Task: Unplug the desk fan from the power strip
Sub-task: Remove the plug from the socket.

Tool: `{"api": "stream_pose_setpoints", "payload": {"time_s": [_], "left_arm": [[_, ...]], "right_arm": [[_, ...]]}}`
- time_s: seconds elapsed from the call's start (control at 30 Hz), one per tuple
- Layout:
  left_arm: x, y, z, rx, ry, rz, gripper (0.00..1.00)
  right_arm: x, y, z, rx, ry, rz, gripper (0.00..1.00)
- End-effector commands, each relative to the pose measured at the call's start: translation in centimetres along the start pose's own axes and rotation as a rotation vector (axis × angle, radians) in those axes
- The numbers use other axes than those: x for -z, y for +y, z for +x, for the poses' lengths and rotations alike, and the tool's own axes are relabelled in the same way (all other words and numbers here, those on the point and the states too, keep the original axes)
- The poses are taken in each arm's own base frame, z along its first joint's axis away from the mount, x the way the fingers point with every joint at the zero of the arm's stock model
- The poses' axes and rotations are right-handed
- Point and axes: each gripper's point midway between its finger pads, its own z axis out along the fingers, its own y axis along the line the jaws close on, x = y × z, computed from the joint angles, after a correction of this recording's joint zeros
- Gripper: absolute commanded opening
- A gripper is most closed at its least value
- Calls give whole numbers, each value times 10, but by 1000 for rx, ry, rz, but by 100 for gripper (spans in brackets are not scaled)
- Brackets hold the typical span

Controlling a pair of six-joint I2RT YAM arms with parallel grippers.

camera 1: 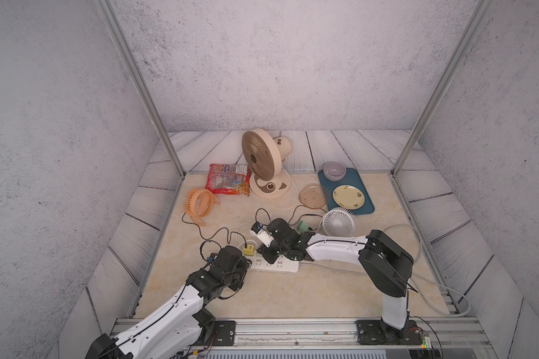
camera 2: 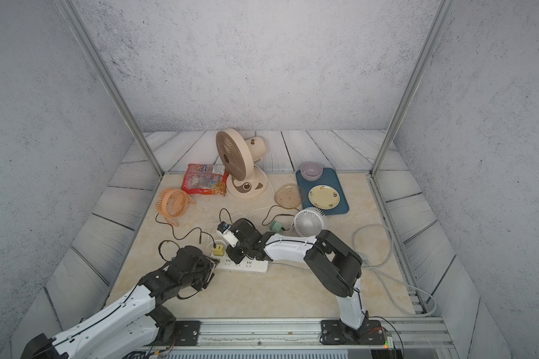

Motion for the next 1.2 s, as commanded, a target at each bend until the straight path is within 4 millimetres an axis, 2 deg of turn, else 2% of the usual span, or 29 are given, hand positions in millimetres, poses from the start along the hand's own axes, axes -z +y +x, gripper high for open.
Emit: {"api": "stream_pose_setpoints", "payload": {"time_s": [0.0,0.3,0.47,0.6,0.87,1.17], "left_arm": [[-8,-7,5,30,34,34,56],[-24,-8,8,51,51,5,53],[-32,9,7,110,46,-44,49],[-34,13,5,132,37,-56,49],[-36,38,4,184,34,-110,53],[-38,72,14,213,76,-286,52]], "right_arm": [[-3,0,-1,-6,15,11,0],[1,3,-2,-1,8,8,0],[1,4,-3,4,6,10,0],[3,5,-2,11,24,10,0],[11,13,-2,69,14,-27,0],[32,24,-34,107,-74,-60,0]]}}
